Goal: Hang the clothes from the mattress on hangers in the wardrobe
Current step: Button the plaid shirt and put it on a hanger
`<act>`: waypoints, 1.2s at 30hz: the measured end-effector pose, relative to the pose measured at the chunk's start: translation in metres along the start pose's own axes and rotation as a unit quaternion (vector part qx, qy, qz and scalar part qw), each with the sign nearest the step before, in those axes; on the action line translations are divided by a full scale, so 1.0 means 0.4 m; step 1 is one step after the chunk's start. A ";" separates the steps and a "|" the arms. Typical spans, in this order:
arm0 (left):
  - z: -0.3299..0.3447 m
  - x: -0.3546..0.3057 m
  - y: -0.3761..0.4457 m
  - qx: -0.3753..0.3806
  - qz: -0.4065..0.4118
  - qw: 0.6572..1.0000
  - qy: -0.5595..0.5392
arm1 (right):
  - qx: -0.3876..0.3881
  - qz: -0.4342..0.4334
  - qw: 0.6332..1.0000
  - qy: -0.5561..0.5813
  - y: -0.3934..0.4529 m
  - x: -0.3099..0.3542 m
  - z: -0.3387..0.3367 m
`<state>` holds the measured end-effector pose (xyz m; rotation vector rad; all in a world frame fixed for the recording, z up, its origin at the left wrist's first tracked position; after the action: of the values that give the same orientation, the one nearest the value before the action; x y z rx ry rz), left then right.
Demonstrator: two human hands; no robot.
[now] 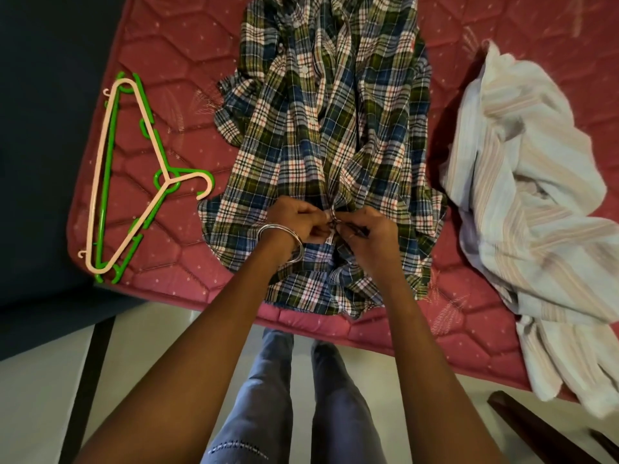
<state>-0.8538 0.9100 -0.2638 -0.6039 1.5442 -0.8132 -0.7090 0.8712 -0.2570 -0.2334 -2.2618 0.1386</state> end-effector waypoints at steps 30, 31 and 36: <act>0.001 0.050 0.040 -0.170 0.049 0.983 0.045 | 0.066 0.195 0.976 0.074 0.019 -0.019 0.078; 0.001 0.049 0.044 -0.162 0.056 0.984 0.052 | 0.069 0.206 0.972 0.091 0.021 -0.026 0.076; 0.002 0.047 0.064 -0.123 0.060 0.986 0.098 | 0.102 0.139 0.984 0.053 0.032 -0.025 0.067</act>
<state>-0.8536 0.9111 -0.2954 -0.6158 1.8605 -0.6092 -0.7217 0.8809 -0.2839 -0.4364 -2.0820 0.4911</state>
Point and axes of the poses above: each hand's wrist, its own y-axis towards the middle knuckle, its own z-axis out of the palm, x = y × z, the point moved 5 cm from there along y, towards the middle knuckle, and after that the axes turned 5 degrees about -y, right-handed, at the moved point
